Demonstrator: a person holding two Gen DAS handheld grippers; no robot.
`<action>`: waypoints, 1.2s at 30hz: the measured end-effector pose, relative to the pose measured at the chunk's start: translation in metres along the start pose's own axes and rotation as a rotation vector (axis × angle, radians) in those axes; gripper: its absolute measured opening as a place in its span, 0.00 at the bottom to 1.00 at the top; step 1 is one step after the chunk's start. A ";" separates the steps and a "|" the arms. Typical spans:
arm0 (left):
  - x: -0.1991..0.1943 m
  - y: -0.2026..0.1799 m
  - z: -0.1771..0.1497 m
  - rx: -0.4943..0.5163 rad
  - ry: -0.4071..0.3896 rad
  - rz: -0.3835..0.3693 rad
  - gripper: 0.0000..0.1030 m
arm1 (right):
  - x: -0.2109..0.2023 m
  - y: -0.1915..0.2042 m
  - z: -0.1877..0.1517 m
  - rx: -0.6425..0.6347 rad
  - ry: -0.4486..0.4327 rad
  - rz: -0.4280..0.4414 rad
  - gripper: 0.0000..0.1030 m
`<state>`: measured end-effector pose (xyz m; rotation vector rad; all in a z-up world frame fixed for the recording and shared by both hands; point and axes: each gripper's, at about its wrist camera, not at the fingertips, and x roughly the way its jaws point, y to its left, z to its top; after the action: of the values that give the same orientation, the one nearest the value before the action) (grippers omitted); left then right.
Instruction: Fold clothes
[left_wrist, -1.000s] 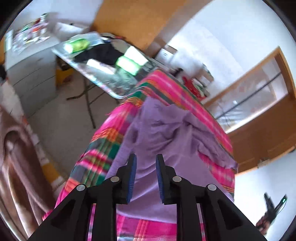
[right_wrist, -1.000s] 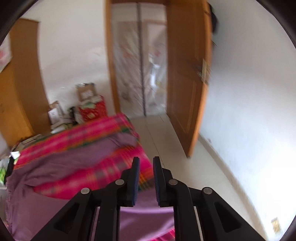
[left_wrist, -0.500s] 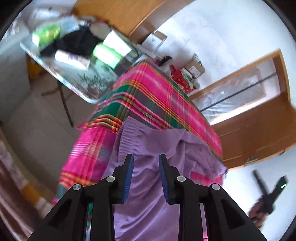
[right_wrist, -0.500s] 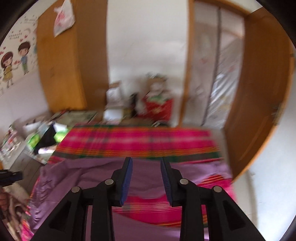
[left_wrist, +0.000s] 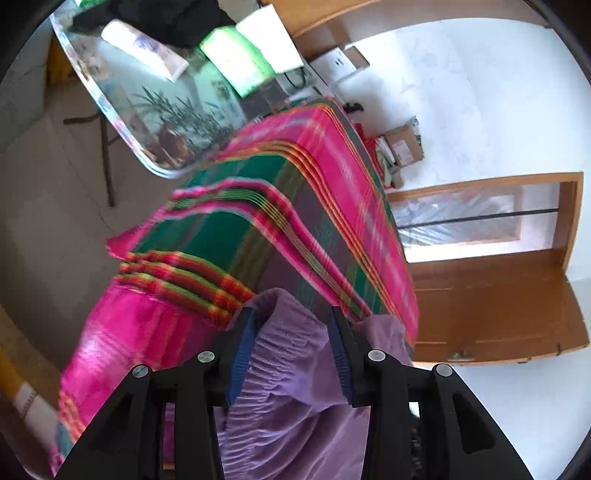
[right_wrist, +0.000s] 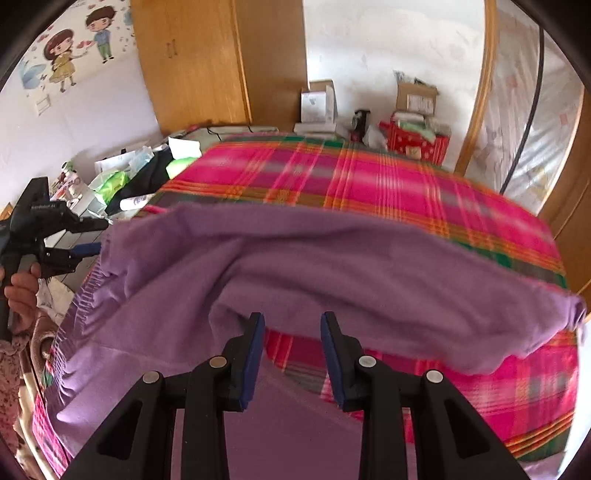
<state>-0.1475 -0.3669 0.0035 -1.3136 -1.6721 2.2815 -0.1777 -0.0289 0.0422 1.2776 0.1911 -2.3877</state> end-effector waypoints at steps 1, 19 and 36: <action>0.003 -0.001 0.000 0.002 0.012 -0.008 0.40 | 0.003 -0.003 -0.004 0.020 0.007 0.017 0.31; 0.024 -0.016 -0.012 0.015 0.075 -0.010 0.39 | 0.025 -0.025 -0.038 0.170 0.058 0.103 0.31; -0.030 0.022 0.008 -0.085 -0.210 0.009 0.06 | 0.032 -0.020 -0.021 0.174 0.044 0.087 0.31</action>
<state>-0.1236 -0.3965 0.0047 -1.1309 -1.8474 2.4540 -0.1856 -0.0138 0.0021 1.3866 -0.0603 -2.3457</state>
